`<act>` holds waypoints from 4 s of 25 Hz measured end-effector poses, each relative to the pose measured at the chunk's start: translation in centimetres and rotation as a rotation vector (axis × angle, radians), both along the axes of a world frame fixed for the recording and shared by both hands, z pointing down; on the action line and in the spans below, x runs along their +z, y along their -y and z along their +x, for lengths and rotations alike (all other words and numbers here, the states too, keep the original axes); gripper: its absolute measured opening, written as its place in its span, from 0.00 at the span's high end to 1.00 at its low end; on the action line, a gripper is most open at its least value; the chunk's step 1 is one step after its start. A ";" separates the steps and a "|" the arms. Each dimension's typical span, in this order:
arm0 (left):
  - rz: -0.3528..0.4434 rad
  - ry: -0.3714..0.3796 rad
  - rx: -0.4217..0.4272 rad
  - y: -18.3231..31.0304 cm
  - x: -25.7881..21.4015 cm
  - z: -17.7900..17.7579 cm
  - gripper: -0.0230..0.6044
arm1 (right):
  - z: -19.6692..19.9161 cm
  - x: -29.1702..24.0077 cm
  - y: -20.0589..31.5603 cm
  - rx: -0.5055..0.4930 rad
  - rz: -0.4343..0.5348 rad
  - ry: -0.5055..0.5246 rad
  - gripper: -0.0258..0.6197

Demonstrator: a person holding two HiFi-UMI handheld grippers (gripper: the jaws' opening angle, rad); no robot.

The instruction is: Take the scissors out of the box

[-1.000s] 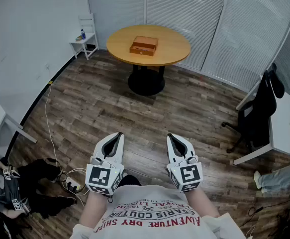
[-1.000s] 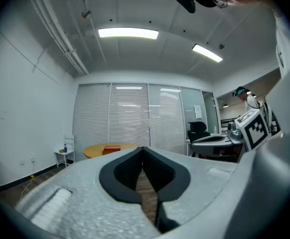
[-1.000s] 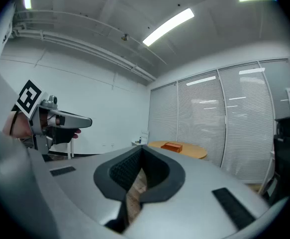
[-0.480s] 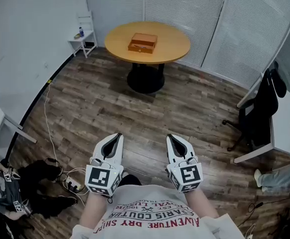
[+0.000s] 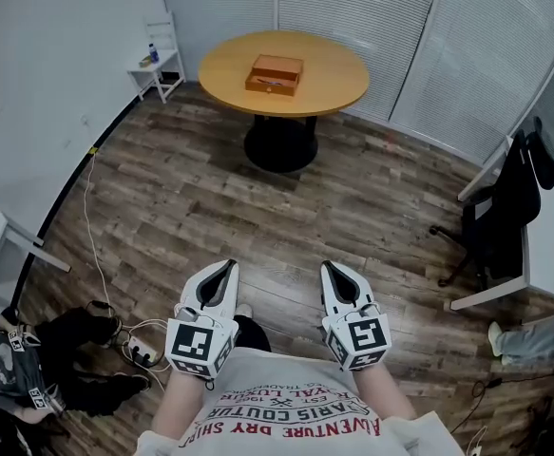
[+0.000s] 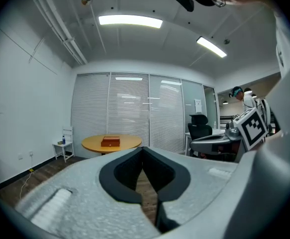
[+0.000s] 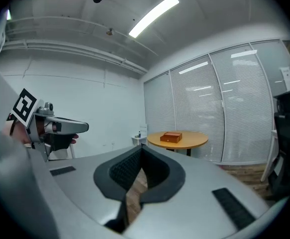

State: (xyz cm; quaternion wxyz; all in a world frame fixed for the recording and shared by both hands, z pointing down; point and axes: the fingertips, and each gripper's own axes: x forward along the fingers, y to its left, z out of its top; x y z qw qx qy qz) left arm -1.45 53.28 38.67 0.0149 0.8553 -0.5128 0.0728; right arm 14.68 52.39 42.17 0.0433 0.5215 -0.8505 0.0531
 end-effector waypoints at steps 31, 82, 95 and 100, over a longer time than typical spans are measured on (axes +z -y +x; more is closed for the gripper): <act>-0.017 -0.091 0.054 38.0 -2.4 -15.3 0.95 | -13.2 -2.2 34.6 0.103 -0.058 -0.087 0.95; -0.197 -0.024 -0.089 88.1 5.5 -5.0 0.95 | -6.8 8.3 88.9 -0.243 -0.349 -0.179 0.95; -0.254 -0.049 0.080 97.4 8.1 -7.1 0.95 | -8.9 16.4 93.8 -0.187 -0.619 -0.342 0.95; -0.280 -0.060 0.108 99.3 9.5 -7.7 0.95 | -9.5 19.4 94.7 -0.198 -0.715 -0.436 0.83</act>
